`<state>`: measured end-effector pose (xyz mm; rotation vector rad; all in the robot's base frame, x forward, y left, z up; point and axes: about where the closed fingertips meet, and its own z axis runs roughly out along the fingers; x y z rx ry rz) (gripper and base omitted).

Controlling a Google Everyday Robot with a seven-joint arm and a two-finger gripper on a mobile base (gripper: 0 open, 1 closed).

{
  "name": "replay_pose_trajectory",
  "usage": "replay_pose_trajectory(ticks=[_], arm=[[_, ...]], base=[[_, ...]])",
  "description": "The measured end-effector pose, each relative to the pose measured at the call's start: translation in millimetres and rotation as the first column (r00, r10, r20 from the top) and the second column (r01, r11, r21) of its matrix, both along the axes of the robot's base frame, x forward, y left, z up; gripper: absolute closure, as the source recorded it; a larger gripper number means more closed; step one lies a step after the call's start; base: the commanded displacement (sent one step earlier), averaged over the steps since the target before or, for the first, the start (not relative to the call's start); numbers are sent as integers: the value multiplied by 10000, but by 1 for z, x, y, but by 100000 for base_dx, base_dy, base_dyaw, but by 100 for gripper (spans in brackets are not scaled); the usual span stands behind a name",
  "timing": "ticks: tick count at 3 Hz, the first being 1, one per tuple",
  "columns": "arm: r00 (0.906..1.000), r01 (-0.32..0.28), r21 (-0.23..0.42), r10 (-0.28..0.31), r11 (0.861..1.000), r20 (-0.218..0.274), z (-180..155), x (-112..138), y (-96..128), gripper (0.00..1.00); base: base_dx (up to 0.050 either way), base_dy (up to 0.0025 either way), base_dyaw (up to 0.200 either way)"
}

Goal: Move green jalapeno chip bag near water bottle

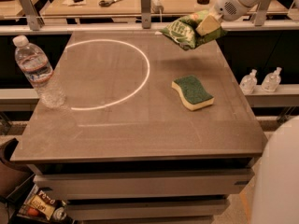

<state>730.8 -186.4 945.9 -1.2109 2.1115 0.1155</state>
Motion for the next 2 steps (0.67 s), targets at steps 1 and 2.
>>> replay_pose_trajectory(ticks=[1, 2], arm=[[9982, -575, -98, 576, 9983, 155, 14, -31, 22, 100], [9931, -1119, -576, 1137, 9920, 284, 23, -75, 56, 100]], base=[[0, 0, 0], [0, 0, 0]])
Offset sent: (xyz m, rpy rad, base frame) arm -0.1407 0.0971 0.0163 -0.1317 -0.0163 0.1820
